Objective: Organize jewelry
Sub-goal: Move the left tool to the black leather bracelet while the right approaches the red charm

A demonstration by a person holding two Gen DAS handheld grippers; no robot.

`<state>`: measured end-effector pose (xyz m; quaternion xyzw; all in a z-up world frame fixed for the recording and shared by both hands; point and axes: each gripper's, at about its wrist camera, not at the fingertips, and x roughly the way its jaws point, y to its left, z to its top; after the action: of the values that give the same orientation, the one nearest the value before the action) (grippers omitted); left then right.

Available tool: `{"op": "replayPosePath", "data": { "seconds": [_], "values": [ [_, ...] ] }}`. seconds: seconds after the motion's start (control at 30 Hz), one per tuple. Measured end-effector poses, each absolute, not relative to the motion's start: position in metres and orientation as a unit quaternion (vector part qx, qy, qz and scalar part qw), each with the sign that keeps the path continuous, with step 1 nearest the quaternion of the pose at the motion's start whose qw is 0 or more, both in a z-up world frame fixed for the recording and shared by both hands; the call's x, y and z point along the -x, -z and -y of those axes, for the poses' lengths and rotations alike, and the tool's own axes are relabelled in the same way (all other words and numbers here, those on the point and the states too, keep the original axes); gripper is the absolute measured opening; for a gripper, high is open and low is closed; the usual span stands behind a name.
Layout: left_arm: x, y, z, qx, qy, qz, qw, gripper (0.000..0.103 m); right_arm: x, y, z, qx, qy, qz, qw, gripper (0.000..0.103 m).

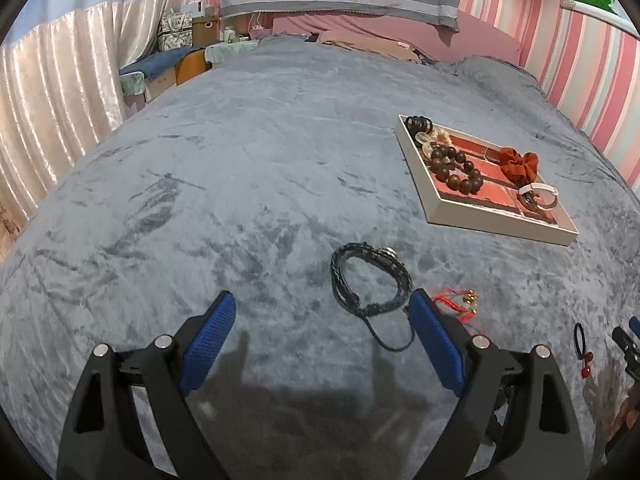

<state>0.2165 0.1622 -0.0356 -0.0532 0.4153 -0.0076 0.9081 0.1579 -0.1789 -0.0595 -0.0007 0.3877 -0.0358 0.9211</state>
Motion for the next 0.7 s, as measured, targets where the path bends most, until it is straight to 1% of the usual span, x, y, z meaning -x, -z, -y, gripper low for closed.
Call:
{"op": "replayPosePath", "data": {
  "seconds": [0.37, 0.7],
  "values": [
    [-0.237, 0.053, -0.171, 0.067, 0.004, -0.433, 0.899, 0.087, -0.169, 0.075, 0.172, 0.015, 0.027, -0.403, 0.915, 0.090],
    [-0.243, 0.055, -0.167, 0.048, 0.006, -0.434, 0.899, 0.086, -0.164, 0.061, 0.157, 0.017, 0.011, -0.394, 0.919, 0.090]
  ]
}}
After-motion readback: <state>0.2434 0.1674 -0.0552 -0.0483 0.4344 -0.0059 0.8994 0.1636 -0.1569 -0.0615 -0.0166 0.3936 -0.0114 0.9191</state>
